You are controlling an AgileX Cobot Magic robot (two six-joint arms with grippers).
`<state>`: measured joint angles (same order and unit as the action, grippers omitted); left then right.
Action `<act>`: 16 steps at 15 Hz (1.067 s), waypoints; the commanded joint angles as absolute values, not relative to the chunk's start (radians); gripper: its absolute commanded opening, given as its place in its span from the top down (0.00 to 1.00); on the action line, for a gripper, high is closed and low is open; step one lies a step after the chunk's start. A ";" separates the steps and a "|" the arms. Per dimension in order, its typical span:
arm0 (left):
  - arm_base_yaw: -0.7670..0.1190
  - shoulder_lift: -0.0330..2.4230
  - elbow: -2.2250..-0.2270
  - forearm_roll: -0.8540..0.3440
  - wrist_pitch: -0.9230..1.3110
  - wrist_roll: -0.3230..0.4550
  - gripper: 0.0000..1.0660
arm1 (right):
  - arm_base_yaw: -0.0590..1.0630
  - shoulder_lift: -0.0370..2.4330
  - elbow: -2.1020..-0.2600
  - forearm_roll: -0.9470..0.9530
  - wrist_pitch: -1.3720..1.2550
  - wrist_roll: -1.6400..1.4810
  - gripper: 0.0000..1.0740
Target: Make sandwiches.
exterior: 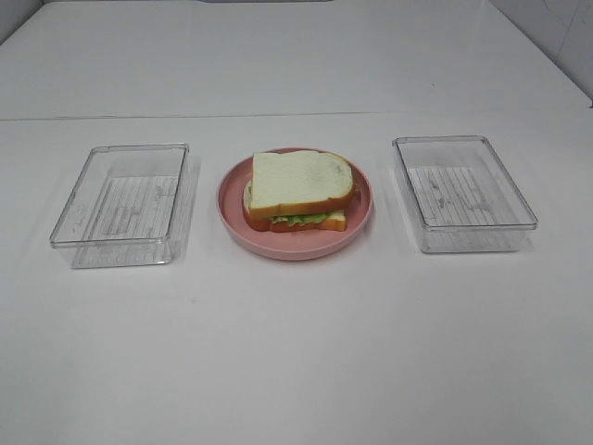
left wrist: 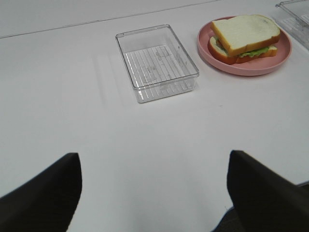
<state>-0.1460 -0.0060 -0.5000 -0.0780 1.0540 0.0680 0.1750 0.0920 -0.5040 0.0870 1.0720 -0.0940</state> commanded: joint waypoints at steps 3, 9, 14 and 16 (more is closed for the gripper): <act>-0.150 -0.026 -0.498 -0.083 1.045 0.061 0.27 | 0.178 0.082 -0.502 0.087 1.061 -0.095 0.23; -0.079 -0.027 -0.498 -0.082 1.045 0.061 0.27 | 0.171 0.082 -0.502 0.087 1.061 -0.095 0.23; 0.047 -0.031 -0.498 -0.082 1.045 0.061 0.27 | -0.008 0.082 -0.502 0.088 1.061 -0.095 0.23; 0.042 -0.031 -0.498 -0.082 1.045 0.061 0.27 | -0.010 0.082 -0.502 0.091 1.061 -0.094 0.23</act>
